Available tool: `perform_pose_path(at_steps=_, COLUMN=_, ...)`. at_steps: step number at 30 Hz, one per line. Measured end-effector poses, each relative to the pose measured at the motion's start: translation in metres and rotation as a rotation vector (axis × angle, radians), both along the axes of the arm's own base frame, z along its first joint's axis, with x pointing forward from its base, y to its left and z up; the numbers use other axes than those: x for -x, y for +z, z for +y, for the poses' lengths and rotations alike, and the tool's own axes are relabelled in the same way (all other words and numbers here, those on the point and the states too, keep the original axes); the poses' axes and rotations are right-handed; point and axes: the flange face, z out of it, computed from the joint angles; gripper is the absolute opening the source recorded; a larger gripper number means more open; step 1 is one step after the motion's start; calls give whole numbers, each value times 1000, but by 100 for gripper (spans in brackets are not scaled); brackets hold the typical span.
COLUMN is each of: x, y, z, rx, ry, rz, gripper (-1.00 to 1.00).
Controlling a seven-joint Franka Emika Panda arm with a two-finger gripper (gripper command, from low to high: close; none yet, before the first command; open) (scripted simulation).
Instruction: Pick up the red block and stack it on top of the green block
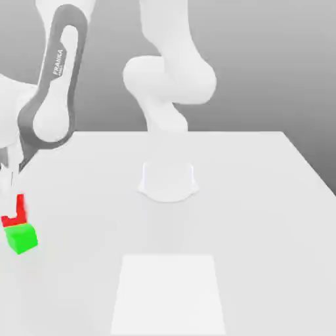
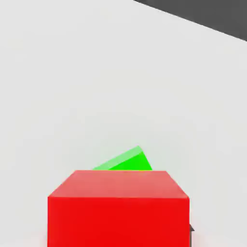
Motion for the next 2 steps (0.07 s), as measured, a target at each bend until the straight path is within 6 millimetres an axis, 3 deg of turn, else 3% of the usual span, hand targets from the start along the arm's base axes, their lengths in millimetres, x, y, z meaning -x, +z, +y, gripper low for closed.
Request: perform_pose_path(at_steps=2, x=0, y=0, z=0, rx=0, ry=0, rz=0, gripper=100)
